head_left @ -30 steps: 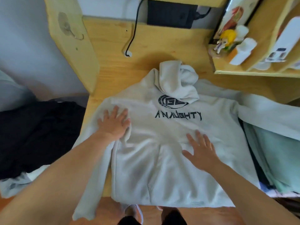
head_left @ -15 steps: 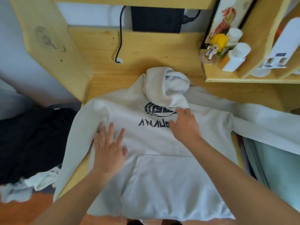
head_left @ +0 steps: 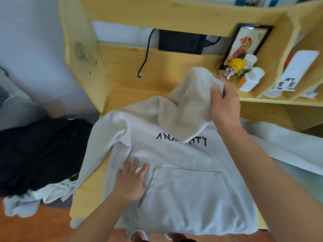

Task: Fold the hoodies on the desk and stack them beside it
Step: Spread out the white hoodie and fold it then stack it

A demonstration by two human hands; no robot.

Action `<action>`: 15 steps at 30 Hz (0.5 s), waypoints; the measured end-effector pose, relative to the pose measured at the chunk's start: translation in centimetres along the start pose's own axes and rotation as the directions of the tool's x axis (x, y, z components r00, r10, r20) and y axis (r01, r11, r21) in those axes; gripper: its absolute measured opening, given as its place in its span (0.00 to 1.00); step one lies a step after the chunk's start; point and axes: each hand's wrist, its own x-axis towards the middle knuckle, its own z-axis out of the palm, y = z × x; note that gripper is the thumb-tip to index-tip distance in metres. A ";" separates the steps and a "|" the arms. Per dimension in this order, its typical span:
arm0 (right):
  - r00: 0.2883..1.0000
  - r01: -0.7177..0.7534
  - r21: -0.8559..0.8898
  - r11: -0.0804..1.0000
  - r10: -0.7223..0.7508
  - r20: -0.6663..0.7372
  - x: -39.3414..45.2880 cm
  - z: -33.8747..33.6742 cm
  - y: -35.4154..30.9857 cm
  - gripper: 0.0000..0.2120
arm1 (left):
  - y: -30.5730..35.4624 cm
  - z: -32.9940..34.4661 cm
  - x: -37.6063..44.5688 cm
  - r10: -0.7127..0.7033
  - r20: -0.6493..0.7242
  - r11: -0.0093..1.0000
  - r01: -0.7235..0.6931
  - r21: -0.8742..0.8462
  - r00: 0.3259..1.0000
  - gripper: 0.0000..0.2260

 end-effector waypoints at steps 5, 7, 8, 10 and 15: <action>0.780 -0.575 -0.105 0.811 0.582 0.228 -13.2 -5.0 12.5 0.06 | 2.7 -2.1 -0.8 -0.252 -0.293 0.711 -0.029 -0.702 0.922 0.14; 0.575 -0.639 -0.353 0.683 0.730 0.370 -17.1 -6.2 17.5 0.06 | 4.2 -3.0 -0.9 -0.333 -0.128 0.320 -0.016 -0.947 0.934 0.10; 0.572 -0.642 -0.387 0.662 0.749 0.333 -18.0 -6.6 19.3 0.06 | 5.0 -3.4 -0.8 -0.304 -0.026 0.153 0.022 -0.988 0.952 0.08; 0.619 -0.719 -0.248 0.649 0.760 0.197 -17.5 -7.2 20.6 0.08 | 6.7 -4.1 -0.6 -0.201 0.082 -0.040 0.075 -0.996 0.976 0.06; 0.655 -0.753 0.039 0.657 0.742 0.144 -12.6 -5.6 19.0 0.08 | 10.2 -5.1 0.7 -0.175 0.115 -0.051 0.108 -0.993 0.978 0.09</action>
